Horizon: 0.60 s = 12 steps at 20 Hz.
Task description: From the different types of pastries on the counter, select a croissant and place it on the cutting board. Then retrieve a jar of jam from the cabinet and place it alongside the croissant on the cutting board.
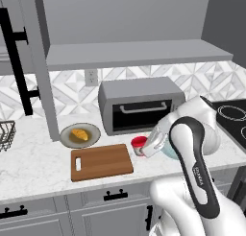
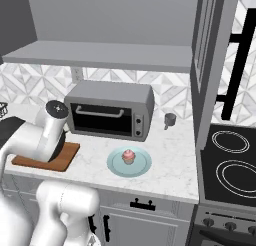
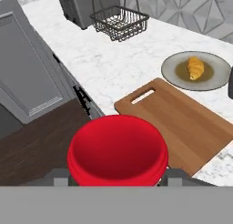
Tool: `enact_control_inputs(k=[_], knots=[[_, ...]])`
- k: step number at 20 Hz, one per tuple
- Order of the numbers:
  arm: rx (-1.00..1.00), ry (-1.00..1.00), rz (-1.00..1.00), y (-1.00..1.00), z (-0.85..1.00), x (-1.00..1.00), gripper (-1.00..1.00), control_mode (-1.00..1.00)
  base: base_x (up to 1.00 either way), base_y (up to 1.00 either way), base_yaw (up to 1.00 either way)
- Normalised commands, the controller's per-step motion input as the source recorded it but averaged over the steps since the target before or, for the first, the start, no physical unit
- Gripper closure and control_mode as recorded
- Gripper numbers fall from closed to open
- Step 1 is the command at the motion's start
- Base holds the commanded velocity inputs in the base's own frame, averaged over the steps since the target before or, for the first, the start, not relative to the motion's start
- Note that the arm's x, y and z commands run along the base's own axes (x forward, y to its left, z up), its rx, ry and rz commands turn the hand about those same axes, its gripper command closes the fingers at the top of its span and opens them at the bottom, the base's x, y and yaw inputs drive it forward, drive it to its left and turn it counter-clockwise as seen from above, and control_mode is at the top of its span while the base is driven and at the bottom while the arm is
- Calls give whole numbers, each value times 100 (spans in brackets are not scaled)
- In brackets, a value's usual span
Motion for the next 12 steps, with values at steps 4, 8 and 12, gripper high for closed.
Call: enact_control_inputs(k=[4,8,12], knots=[[-21,-19,-1,5,-82,25,100,-100,0,0,0],[12,-3,-1,37,-89,36,100,-100,0,0,0],[14,0,-1,35,-69,57,100,-100,0,0,0]])
